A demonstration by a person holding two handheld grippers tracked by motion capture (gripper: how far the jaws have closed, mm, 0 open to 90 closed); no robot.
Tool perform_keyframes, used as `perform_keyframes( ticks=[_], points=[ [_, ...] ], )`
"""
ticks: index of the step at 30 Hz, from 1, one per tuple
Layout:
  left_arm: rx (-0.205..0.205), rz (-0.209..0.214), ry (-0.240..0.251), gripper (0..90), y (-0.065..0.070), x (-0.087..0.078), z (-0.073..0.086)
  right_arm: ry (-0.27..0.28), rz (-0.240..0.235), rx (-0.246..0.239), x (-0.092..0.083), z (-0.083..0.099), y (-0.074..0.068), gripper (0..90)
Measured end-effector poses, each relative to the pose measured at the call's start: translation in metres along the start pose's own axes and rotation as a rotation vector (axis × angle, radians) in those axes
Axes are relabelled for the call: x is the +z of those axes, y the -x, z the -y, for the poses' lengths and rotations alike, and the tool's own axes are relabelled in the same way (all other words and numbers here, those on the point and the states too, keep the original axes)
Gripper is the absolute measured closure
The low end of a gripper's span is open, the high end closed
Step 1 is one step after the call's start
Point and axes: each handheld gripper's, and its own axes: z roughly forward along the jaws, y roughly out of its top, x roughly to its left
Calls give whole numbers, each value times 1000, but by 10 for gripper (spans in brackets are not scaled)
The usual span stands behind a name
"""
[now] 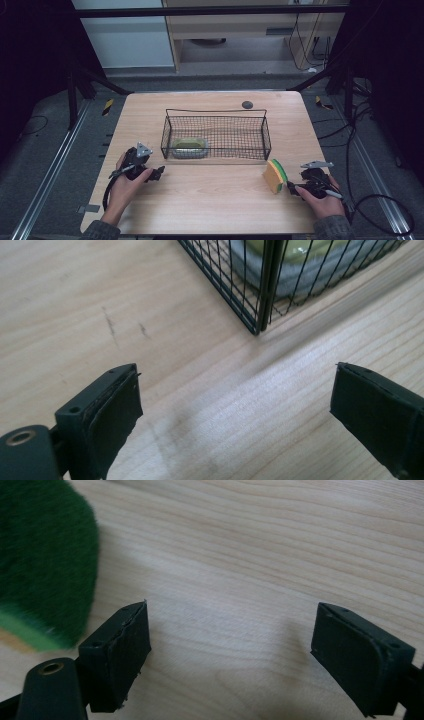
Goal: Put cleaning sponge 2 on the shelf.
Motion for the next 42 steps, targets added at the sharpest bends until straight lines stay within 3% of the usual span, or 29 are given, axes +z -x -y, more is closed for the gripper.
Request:
perform_keyframes(
  ticks=[4, 6, 8, 12, 17, 24, 31, 36, 42],
  points=[
    [-23, 40, -52, 55, -1, 12, 5, -41, 15, -46, -9, -4, -9, 166],
    [-66, 82, -40, 40, -5, 15, 9, -50, 6, -45, -17, -9, -13, 167],
    [-70, 78, -28, 30, -5, 15, 10, -56, -9, -40, -25, -14, -15, 174],
    [-68, 81, -2, 0, -5, 18, 12, -59, 7, -64, -43, -20, -18, 185],
    [-73, 74, 77, 0, -5, 22, 18, -57, -12, -64, -64, -32, -18, 215],
    [-73, 72, 76, 0, -5, 22, 18, -42, -54, -89, -83, -59, -20, 265],
    [-74, 70, 76, 0, -5, 22, 17, -36, -93, -114, -91, -87, -25, 255],
    [-75, 69, 77, 0, -5, 22, 17, -44, -114, -136, -92, -102, -39, 215],
    [-74, 71, 76, 0, -6, 21, 18, -67, -147, -148, -83, -112, -55, 227]
  ],
)
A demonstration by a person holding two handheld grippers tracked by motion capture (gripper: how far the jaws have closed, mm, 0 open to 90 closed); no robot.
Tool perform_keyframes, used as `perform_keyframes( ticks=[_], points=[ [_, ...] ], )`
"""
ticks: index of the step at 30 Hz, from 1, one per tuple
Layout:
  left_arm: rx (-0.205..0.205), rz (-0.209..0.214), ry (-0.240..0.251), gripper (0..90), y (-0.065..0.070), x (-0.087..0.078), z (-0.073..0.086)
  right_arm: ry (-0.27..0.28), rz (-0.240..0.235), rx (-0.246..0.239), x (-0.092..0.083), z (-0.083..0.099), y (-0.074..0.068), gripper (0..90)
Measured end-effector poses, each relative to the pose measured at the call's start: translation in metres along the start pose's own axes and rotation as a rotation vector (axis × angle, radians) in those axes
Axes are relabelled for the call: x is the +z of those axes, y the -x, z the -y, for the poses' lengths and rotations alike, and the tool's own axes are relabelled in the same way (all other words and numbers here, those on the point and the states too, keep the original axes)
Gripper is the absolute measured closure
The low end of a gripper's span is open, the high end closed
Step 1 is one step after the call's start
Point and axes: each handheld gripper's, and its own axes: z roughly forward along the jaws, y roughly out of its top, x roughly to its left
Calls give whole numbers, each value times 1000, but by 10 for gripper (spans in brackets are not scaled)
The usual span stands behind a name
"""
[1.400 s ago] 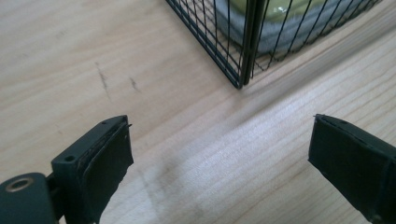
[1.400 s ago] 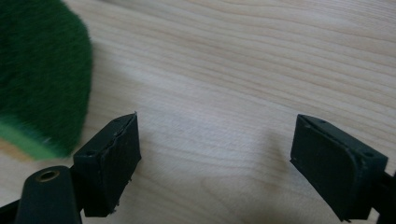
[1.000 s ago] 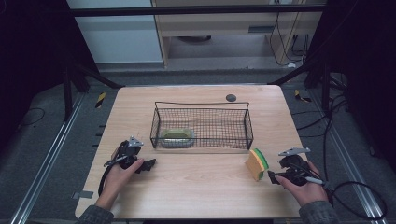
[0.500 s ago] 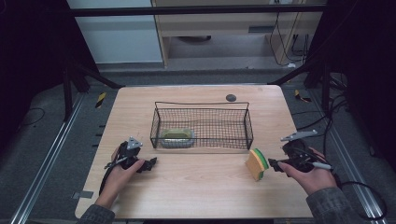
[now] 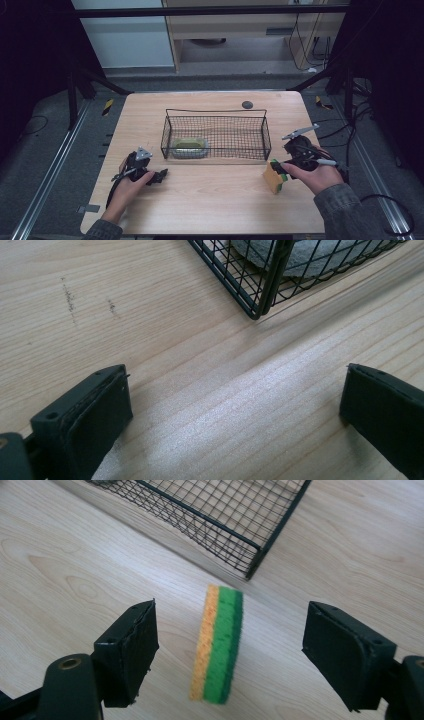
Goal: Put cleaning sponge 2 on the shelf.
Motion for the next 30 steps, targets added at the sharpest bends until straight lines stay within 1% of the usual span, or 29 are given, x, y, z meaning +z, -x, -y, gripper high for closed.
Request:
perform_keyframes(
  ticks=[7, 9, 12, 15, 16, 17, 18, 22, 25, 27, 30],
  points=[
    [2, 1, -4, 0, 0, 0, -1, -54, -18, -9, 22, -7, -7, 261],
    [3, 3, -2, 0, 0, 0, 0, -78, -12, -9, 29, -6, -8, 264],
    [4, 4, -2, 0, -1, 0, 0, -110, 13, -24, 37, -3, -7, 266],
    [5, 4, -2, 0, -1, 0, 0, -138, 12, -4, 45, 1, -5, 285],
    [5, 5, -2, 0, -1, 0, 0, -147, 2, -5, 47, 3, -4, 291],
    [5, 5, -2, 0, -1, 0, 0, -159, 0, 4, 50, 5, -4, 299],
    [5, 5, -2, 0, -1, 0, 0, -166, -9, 4, 51, 6, -3, 313],
    [6, 6, 0, 0, -1, 0, 0, -185, -16, 7, 54, 7, -2, 397],
    [6, 6, 0, 0, -1, 0, 0, -210, -20, -7, 57, 9, -4, 450],
    [7, 6, 0, 0, -1, 0, 0, -225, -25, -7, 58, 11, -4, 514],
    [7, 7, -2, 0, -1, 0, 0, -225, -29, -10, 59, 12, -1, 624]
  ],
)
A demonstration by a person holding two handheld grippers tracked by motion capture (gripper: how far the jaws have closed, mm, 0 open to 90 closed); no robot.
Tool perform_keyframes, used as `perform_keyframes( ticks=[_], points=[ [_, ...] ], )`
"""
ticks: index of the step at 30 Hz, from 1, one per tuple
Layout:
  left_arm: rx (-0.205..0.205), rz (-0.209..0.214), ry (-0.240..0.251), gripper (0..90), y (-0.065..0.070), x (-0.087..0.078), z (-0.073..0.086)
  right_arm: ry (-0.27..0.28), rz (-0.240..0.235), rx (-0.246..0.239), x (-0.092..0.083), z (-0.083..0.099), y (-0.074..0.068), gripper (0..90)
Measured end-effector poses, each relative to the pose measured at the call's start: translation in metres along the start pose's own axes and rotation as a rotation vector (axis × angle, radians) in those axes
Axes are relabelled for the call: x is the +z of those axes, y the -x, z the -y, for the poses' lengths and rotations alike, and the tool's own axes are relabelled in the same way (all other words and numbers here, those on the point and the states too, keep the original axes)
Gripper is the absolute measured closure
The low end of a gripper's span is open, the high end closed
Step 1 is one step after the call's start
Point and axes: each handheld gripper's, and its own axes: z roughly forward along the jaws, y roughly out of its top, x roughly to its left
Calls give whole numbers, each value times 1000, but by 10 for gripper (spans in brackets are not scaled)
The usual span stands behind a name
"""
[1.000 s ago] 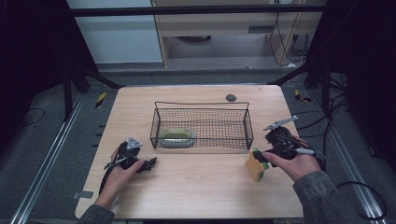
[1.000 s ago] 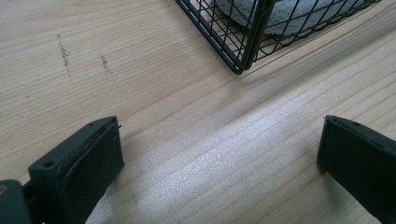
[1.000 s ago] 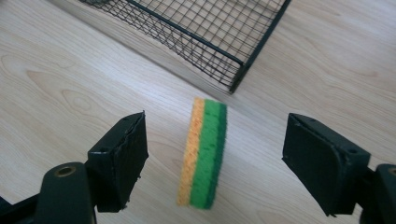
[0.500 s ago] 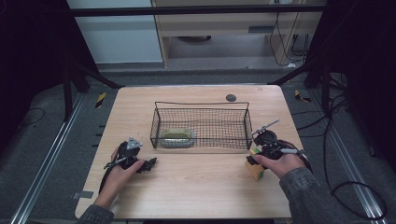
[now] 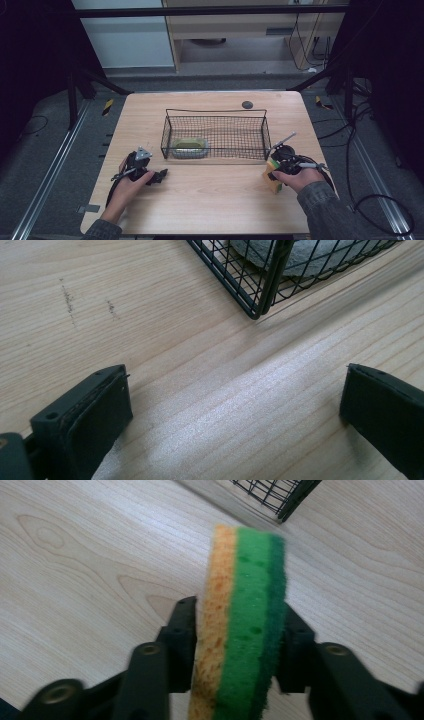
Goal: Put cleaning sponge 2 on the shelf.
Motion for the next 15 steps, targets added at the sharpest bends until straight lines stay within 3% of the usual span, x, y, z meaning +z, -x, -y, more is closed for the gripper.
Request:
perform_keyframes(
  ticks=[5, 15],
  points=[
    [-1, 3, 1, 0, 0, 0, 0, 2, -10, -6, -4, 1, 4, 643],
    [-1, 2, 1, 0, 0, 0, 0, 100, 36, -16, -36, -1, 26, 643]
  ],
)
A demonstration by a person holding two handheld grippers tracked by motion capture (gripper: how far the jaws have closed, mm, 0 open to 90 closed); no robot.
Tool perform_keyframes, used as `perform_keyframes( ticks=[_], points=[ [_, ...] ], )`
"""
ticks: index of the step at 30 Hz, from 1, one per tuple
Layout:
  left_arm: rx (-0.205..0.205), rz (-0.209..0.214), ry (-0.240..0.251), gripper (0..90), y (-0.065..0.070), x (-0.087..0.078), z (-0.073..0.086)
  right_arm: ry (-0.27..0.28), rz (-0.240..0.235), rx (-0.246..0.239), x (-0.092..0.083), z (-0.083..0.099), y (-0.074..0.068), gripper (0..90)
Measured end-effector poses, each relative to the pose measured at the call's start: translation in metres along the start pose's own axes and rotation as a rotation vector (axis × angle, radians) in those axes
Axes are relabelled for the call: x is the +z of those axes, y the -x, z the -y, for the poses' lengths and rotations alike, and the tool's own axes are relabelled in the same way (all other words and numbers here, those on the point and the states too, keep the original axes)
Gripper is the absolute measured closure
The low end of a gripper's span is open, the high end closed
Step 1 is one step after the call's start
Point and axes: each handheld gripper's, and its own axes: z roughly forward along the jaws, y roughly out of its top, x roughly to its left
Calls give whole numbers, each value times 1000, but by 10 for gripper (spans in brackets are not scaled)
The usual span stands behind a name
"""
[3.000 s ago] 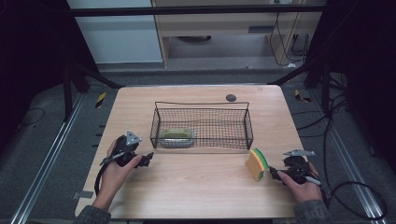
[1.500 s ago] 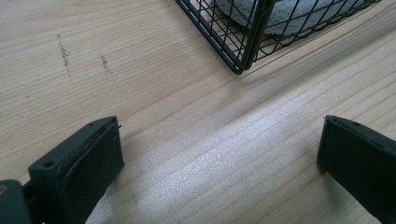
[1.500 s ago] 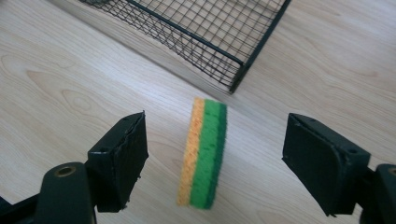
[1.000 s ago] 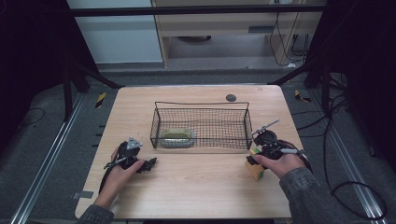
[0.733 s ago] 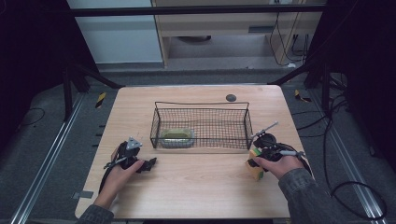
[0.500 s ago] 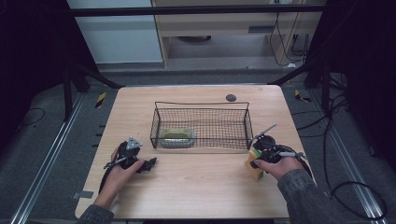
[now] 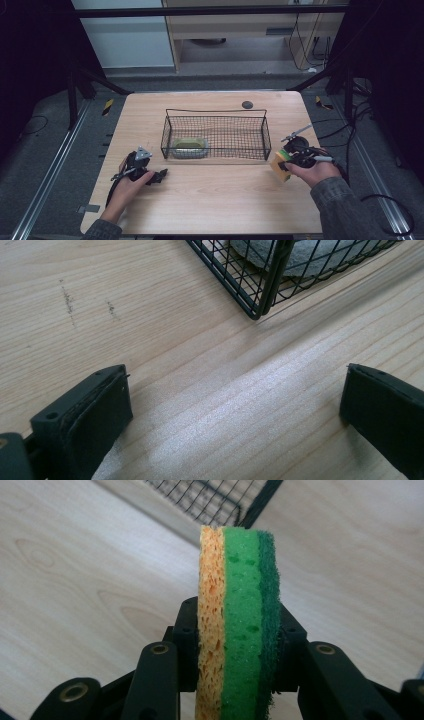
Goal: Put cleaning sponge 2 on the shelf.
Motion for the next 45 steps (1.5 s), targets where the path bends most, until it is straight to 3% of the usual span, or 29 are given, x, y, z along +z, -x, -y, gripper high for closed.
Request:
perform_keyframes(
  ticks=[10, 18, 26, 45],
  points=[
    [0, 0, 1, 0, 0, 0, 0, 84, 76, -16, -22, -23, 31, 644],
    [-4, 0, 4, 0, 0, 0, 0, 124, 117, -33, -31, -49, 44, 644],
    [-1, 0, 5, 0, 0, 0, 0, 172, 130, -53, -40, -68, 43, 644],
    [0, 0, 4, 0, 0, 0, 0, 204, 141, -116, -48, -98, 31, 644]
  ],
)
